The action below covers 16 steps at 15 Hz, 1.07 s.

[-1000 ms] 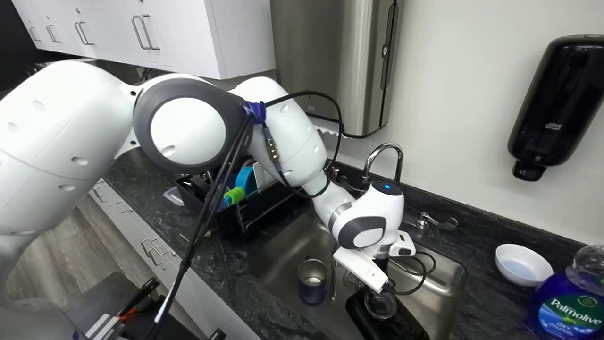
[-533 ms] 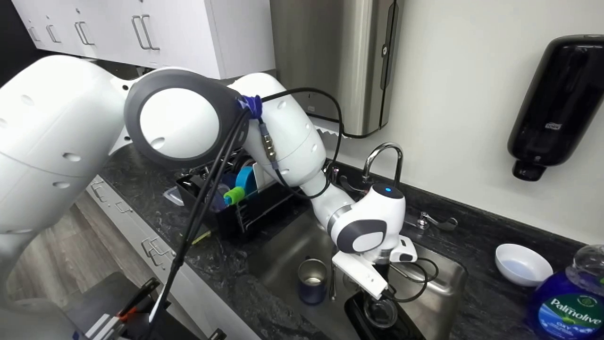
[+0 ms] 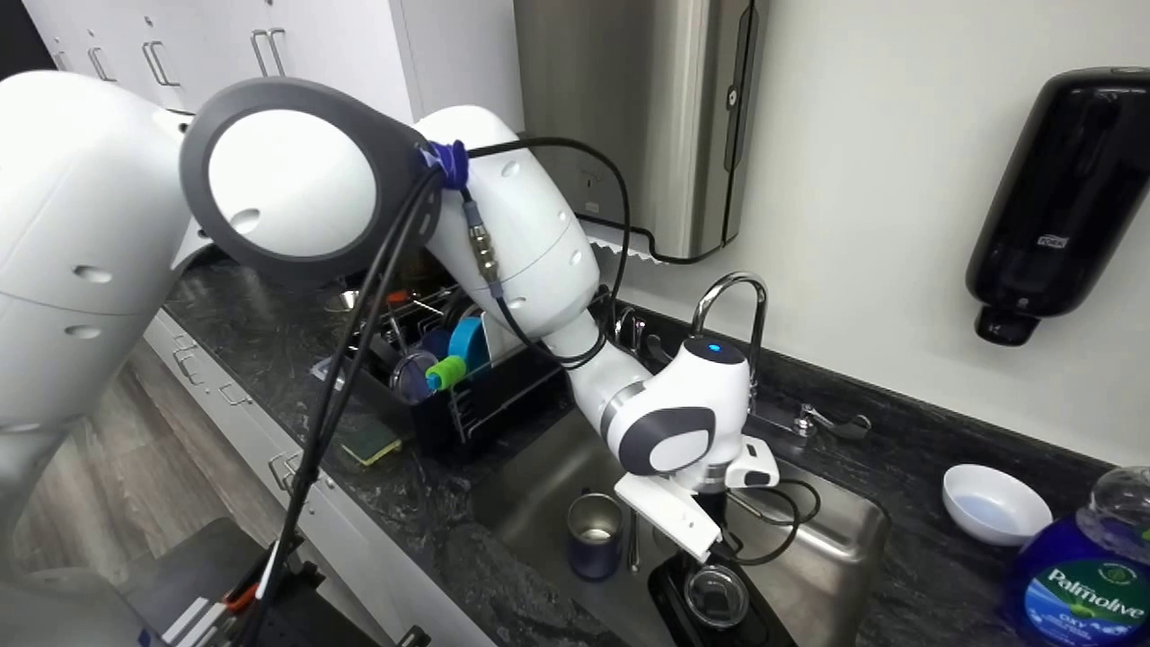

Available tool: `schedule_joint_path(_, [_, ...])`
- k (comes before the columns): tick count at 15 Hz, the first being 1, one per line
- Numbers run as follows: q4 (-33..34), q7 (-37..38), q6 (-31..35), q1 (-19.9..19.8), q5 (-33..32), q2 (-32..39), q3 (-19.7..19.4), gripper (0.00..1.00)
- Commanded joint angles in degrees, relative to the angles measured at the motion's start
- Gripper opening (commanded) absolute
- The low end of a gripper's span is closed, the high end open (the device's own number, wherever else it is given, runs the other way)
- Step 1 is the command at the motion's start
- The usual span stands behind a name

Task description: Cover the mug in the sink with a lid

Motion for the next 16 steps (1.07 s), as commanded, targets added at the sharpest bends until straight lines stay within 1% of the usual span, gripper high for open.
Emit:
schedule_joint_path(1, [-5.39, 2.45, 3.44, 2.38, -2.52, -4.31, -1.51, 0.03])
schedule_joint_path(5, [-7.77, 4.33, 4.87, 4.29, -4.86, -6.45, -2.68, 0.03])
schedule_joint_path(9, [-6.96, 6.54, 3.48, 6.23, -6.96, -4.51, -4.07, 0.03])
schedule_joint_path(10, [-7.07, 6.98, 3.76, 6.75, -7.57, -4.01, -4.35, 0.38])
schedule_joint_path(11, [-7.06, 7.58, 4.02, 7.29, -8.13, -3.4, -4.54, 0.39])
schedule_joint_path(12, [-6.99, 8.12, 4.46, 7.94, -8.77, -2.69, -4.83, 0.44])
schedule_joint_path(16, [-6.31, 10.59, 7.05, 10.55, -10.93, 0.35, -6.31, 0.71])
